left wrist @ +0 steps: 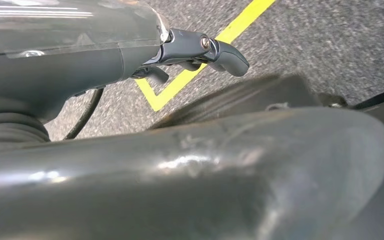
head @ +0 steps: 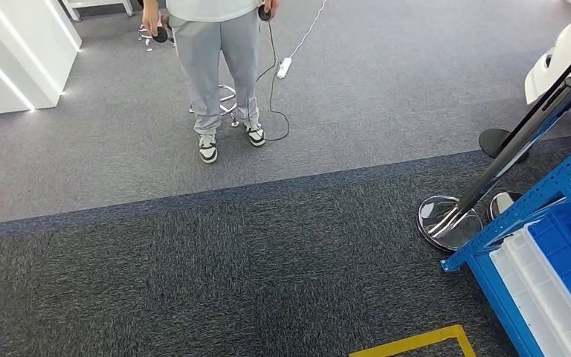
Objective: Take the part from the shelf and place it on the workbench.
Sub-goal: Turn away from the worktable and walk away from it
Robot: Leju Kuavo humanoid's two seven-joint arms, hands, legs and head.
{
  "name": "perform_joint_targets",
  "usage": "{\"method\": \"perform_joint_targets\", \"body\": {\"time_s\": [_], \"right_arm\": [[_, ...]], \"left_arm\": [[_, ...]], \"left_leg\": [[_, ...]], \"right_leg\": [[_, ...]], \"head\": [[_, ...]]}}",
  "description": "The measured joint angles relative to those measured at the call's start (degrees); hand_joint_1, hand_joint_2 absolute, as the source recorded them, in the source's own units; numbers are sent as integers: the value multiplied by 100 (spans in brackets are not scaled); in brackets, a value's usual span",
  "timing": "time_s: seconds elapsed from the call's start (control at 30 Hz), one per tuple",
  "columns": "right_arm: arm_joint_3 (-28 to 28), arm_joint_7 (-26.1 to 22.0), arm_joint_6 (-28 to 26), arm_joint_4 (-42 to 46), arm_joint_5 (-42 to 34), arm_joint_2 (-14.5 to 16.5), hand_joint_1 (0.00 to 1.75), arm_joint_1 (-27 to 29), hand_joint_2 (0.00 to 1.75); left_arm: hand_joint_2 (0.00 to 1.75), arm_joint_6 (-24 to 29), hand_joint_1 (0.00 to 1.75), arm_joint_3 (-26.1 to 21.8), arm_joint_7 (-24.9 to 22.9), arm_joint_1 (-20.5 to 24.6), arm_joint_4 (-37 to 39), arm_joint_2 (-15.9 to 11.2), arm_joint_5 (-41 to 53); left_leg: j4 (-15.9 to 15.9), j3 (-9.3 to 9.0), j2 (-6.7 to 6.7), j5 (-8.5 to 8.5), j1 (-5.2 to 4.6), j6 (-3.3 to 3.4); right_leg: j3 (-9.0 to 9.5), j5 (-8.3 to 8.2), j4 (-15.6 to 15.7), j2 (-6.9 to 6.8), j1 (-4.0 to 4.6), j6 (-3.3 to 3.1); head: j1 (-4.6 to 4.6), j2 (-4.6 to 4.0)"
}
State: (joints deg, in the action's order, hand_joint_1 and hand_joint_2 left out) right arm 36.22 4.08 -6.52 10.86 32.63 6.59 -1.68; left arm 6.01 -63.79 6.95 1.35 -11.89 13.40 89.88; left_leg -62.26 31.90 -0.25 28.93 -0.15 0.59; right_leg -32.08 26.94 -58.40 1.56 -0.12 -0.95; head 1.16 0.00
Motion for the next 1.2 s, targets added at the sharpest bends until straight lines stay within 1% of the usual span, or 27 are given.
{"method": "perform_joint_targets", "body": {"time_s": [0.03, 0.07, 0.13, 0.2, 0.23, 0.3, 0.33, 0.37, 0.4, 0.43, 0.47, 0.5, 0.53, 0.57, 0.67, 0.7, 0.73, 0.77, 0.83, 0.87, 0.9, 0.93, 1.0, 1.03, 1.07, 1.13, 1.2], "right_arm": [[1, -1, 2, 0, 0, 3, 0, -1, 0], [1, -1, 4, 0, 0, 6, 0, 1, 0], [2, -1, 5, 0, 2, 7, 0, 8, 0], [3, -1, 3, 0, 5, 3, 0, 10, 0], [3, 0, 1, 0, 8, 1, 0, 8, 0], [3, 2, 0, 0, 17, 0, 0, 5, 0], [3, 4, 2, 0, 22, 1, 0, 6, 0], [2, 6, 3, 0, 26, 1, 0, 10, 0], [3, 8, 4, 0, 29, -2, 0, 15, 0], [3, 9, 5, 0, 30, -5, 0, 19, 0], [3, 10, 8, 0, 31, -9, 0, 20, 0], [3, 9, 13, 0, 33, -11, 0, 17, 0], [2, 6, 20, 0, 37, -12, 0, 12, 0], [2, 4, 25, 0, 43, -11, 0, 8, 0], [3, 2, 28, 0, 64, -8, 0, 6, 0], [4, 3, 27, 0, 69, -7, 0, 6, 0], [4, 4, 26, 0, 73, -4, 0, 4, 0], [4, 5, 25, 0, 76, -3, 0, 3, 0], [4, 8, 22, 0, 81, -4, 0, 4, 0], [4, 9, 22, 0, 82, -5, 0, 5, 0], [5, 10, 22, 0, 83, -5, 0, 5, 0], [5, 10, 23, 0, 83, -4, 0, 4, 0], [5, 10, 27, 0, 83, 4, 0, -3, 0], [5, 10, 30, 0, 83, 10, 0, -6, 0], [5, 10, 32, 0, 83, 14, 0, -8, 0], [7, 10, 35, 0, 83, 18, 0, -1, 0], [7, 11, 36, 0, 83, 15, 0, 5, 0]], "left_arm": [[0, 0, 0, 7, 0, 3, 0, 0, 0], [0, 0, 0, 13, 0, 5, 0, -1, 0], [0, 0, 0, 25, 0, 7, 0, -1, 0], [0, -1, 0, 34, 0, 7, 0, 2, 0], [0, -2, 0, 39, 0, 7, 0, 4, 0], [0, -10, 0, 47, 0, -1, 0, 5, 0], [0, -16, 0, 50, 0, -5, 0, 6, 0], [0, -21, 0, 53, 0, -8, 0, 6, 0], [0, -25, 0, 56, 0, -8, 0, 6, 0], [0, -29, 0, 60, 0, -7, 0, 7, 0], [0, -34, 0, 64, 0, -6, 0, 8, 0], [0, -38, 0, 67, 1, -6, 0, 8, 0], [0, -42, 0, 69, 2, -5, 0, 9, 0], [0, -45, 0, 72, 4, -2, 0, 9, 0], [0, -48, 0, 79, 11, 9, 0, 8, 0], [0, -48, 0, 82, 12, 9, 0, 8, 0], [0, -48, 0, 84, 13, 6, 0, 8, 0], [0, -48, 0, 86, 14, 3, 0, 8, 0], [0, -49, 0, 87, 15, -4, 0, 8, 0], [0, -49, 0, 91, 16, -7, 0, 8, 0], [0, -51, 0, 100, 17, -9, 0, 7, 0], [0, -54, 0, 113, 20, -9, 0, 5, 0], [0, -60, 0, 143, 25, -8, 0, -1, 0], [0, -61, 0, 156, 28, -5, 0, -4, 0], [0, -62, 0, 165, 31, -4, 0, -7, 0], [0, -63, 0, 179, 35, -2, 0, -11, 0], [0, -64, 0, 195, 38, 0, 0, -11, 0]], "left_leg": [[279, -123, -28, -89, -18, 27], [400, -168, -44, -103, -35, 44], [455, -180, -23, -127, -41, 87], [539, -212, 17, -194, -19, 156], [577, -221, 41, -225, -4, 185], [586, -199, 87, -242, -11, 212], [581, -186, 111, -242, -14, 211], [574, -179, 132, -239, -16, 208], [566, -178, 148, -234, -14, 200], [553, -182, 161, -224, -8, 186], [534, -188, 174, -208, -3, 162], [504, -186, 185, -185, -9, 128], [475, -180, 195, -163, -15, 93], [453, -174, 206, -145, -23, 59], [424, -182, 232, -110, -12, -32], [341, -153, 210, -41, -1, -65], [147, -73, 176, 92, 11, -93], [-160, 63, 137, 275, 24, -118], [-916, 414, 97, 622, 39, -147], [-1153, 528, 92, 675, 42, -150], [-1188, 551, 88, 614, 41, -143], [-985, 463, 80, 446, 40, -125], [-196, 105, 14, 47, 31, -63], [137, -38, -22, -73, 21, -35], [333, -116, -52, -119, 8, -14], [417, -130, -52, -124, -18, 23], [496, -159, -15, -188, 0, 96]], "right_leg": [[-4, -3, -4, 20, 1, 20], [-10, -8, -5, 34, -1, 48], [-15, -19, 4, 48, -7, 119], [-56, 78, -110, 1, -12, 178], [-143, 218, -309, -33, -14, 203], [-463, 601, -996, -81, -35, 246], [-623, 732, -1334, -87, -50, 268], [-710, 761, -1521, -96, -67, 290], [-689, 677, -1492, -108, -85, 310], [-555, 501, -1235, -131, -102, 326], [-349, 302, -834, -176, -117, 336], [-162, 163, -458, -225, -112, 330], [-30, 76, -181, -252, -106, 302], [28, 55, -41, -266, -92, 266], [22, 53, -3, -215, -69, 140], [25, 42, 9, -202, -73, 102], [27, 31, 21, -193, -81, 66], [24, 24, 25, -182, -81, 40], [8, 21, 19, -149, -64, 14], [4, 20, 14, -125, -56, 12], [4, 20, 7, -98, -51, 13], [7, 21, 1, -67, -48, 14], [13, 24, -8, -8, -42, 25], [10, 23, -12, 20, -37, 44], [4, 21, -13, 38, -37, 71], [-3, 6, 0, 66, -48, 144], [-20, 51, -47, 45, -61, 207]], "head": [[1, 0], [1, 0], [3, 0], [11, 0], [15, 0], [22, 0], [21, 0], [21, 0], [21, 0], [21, 0], [22, 0], [23, 0], [18, 0], [15, 0], [11, 0], [7, 0], [3, 0], [-3, 0], [-7, 0], [-7, 0], [-7, 0], [-7, 0], [-6, 0], [-6, 0], [-5, 0], [-5, 0], [0, 0]]}}
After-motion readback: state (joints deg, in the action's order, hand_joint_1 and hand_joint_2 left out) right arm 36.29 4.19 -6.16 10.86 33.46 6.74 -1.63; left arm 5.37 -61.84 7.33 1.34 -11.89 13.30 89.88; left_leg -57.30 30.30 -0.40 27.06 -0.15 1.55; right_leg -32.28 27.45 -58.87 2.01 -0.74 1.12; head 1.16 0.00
